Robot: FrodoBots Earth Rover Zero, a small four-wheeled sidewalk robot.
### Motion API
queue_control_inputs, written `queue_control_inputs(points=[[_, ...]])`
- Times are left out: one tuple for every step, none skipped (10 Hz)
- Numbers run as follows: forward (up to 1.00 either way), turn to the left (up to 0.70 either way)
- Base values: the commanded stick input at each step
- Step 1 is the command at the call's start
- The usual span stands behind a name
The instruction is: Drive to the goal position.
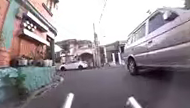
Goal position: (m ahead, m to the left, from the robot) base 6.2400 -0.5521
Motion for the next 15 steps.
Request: queue_control_inputs(points=[[0.85,0.0],[0.85,0.0],[0.85,0.0],[0.85,0.0],[0.85,0.0],[0.85,0.0],[0.85,0.0],[0.85,0.0],[0.85,0.0],[0.85,0.0],[0.85,0.0],[0.85,0.0],[0.85,0.0],[0.85,0.0],[0.85,0.0]])
